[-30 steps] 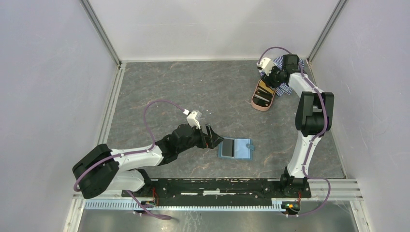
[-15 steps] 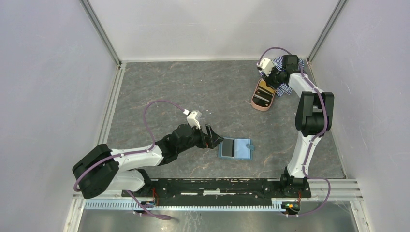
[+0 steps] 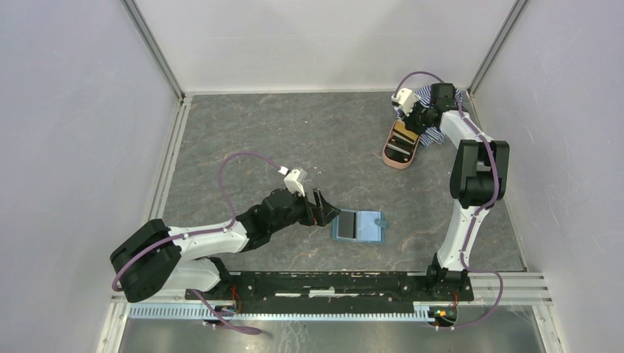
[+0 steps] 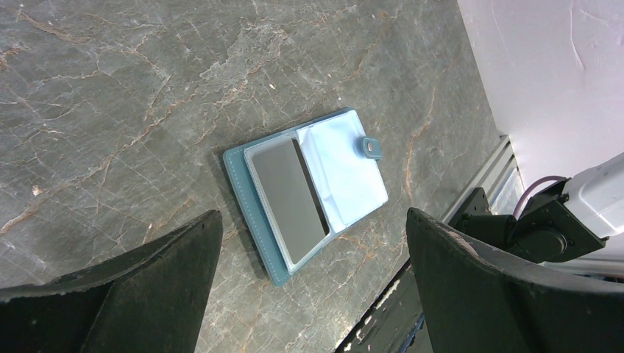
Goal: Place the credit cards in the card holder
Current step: Pick up the credit card from the storage box.
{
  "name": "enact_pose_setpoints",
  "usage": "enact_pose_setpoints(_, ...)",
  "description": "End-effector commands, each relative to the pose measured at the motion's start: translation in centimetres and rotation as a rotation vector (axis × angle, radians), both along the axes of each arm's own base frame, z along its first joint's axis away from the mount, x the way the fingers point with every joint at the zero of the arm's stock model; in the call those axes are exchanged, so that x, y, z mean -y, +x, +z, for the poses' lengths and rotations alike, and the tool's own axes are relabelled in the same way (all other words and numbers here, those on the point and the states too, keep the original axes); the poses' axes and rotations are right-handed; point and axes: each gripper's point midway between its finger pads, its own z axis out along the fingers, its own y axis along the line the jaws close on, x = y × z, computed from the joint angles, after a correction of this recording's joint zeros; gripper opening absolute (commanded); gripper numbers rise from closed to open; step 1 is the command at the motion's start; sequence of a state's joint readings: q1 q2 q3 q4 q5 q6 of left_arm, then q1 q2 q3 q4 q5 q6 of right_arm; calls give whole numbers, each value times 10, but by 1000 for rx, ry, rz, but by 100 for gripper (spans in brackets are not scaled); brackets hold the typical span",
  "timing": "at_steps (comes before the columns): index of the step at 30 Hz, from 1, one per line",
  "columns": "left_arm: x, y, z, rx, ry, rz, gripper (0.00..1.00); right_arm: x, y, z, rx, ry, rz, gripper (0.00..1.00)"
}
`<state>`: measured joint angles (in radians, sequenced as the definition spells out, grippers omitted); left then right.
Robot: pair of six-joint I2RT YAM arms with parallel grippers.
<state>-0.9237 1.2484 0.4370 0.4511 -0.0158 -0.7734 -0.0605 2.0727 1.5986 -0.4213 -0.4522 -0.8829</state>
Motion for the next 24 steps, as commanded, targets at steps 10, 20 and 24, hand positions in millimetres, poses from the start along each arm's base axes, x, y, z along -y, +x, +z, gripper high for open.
enact_pose_setpoints(10,4,3,16,5,-62,10,100,7,8,49,125,8,7,7)
enact_pose_setpoints(20,3,2,15,3,-59,11,100,-9,-13,43,71,60,101,0)
enact_pose_setpoints(24,4,2,14,0,-59,9,100,-4,-13,34,53,39,83,0)
